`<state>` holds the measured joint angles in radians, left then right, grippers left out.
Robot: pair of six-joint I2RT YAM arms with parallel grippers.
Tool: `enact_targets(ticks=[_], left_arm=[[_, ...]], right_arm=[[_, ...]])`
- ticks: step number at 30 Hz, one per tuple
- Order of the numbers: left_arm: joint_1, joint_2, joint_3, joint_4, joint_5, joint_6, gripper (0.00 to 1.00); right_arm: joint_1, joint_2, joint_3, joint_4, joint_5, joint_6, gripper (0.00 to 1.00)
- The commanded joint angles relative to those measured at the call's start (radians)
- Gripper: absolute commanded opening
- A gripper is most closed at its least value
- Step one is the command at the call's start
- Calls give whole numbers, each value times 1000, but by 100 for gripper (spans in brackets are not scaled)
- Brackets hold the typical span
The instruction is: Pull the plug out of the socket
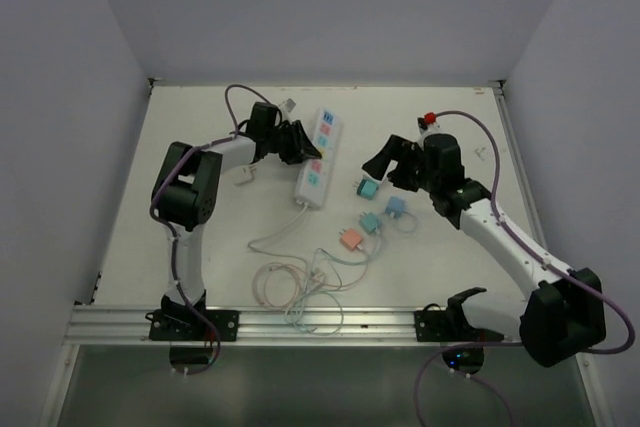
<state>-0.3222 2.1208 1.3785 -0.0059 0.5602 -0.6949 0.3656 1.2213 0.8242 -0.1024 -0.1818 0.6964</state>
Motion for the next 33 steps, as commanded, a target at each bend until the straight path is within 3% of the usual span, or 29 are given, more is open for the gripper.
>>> enact_targets(ticks=[1, 5, 8, 14, 19, 26, 33], left_arm=[[-6, 36, 7, -25, 23, 46, 34], [-5, -11, -7, -51, 11, 78, 71], [-5, -63, -21, -84, -23, 98, 84], [-5, -192, -59, -183, -155, 175, 99], [5, -361, -111, -269, -293, 196, 100], [18, -798, -137, -423, -589, 254, 99], [25, -1153, -26, -632, -819, 363, 100]], right_arm=[[-1, -98, 4, -101, 39, -87, 84], [-1, -175, 15, -177, 87, -133, 86], [-1, -222, 33, -238, 119, -156, 88], [-1, -305, 96, -355, 201, -207, 91], [-1, -378, 162, -470, 330, -268, 95], [-1, -460, 289, -632, 542, -354, 99], [-1, -551, 423, -724, 673, -432, 99]])
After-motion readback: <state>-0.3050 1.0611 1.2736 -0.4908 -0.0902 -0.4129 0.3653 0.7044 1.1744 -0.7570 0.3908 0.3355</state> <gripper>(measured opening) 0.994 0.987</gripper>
